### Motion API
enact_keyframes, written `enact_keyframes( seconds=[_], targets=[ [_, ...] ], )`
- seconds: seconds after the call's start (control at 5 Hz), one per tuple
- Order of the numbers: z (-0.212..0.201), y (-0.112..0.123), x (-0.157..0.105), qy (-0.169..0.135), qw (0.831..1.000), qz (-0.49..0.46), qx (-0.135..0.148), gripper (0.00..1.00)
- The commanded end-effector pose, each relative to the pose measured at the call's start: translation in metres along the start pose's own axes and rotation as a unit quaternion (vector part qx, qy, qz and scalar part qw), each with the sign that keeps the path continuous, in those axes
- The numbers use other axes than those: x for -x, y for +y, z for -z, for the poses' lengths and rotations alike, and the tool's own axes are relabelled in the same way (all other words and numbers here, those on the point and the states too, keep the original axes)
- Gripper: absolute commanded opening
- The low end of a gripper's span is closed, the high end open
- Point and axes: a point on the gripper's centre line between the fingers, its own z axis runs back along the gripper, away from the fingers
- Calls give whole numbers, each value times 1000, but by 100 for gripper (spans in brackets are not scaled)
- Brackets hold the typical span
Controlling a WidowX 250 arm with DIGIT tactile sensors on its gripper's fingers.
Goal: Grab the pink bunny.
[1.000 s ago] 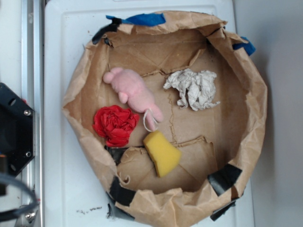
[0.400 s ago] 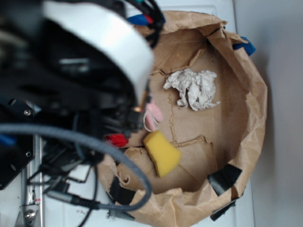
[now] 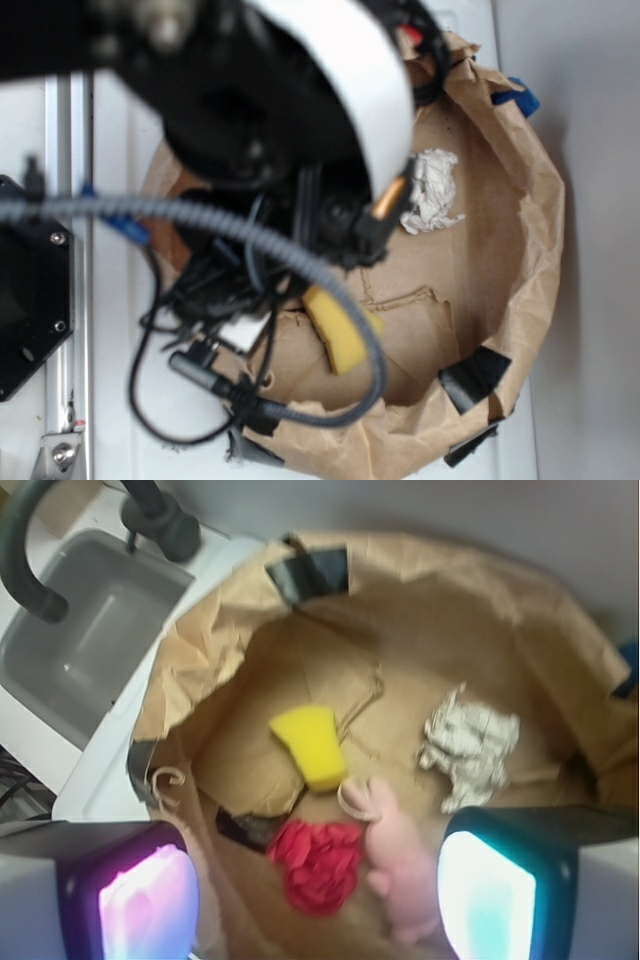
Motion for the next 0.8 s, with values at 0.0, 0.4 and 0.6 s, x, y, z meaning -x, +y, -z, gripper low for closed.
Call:
enact_keyframes(
  seconds=[0.0,0.4,0.6],
  targets=[
    [-14,2,-7,-21,1000,-1,-18,100],
    [61,45,3,-2,998,26,-54,100],
    [76,51,13,4,997,48,-54,100]
  ],
)
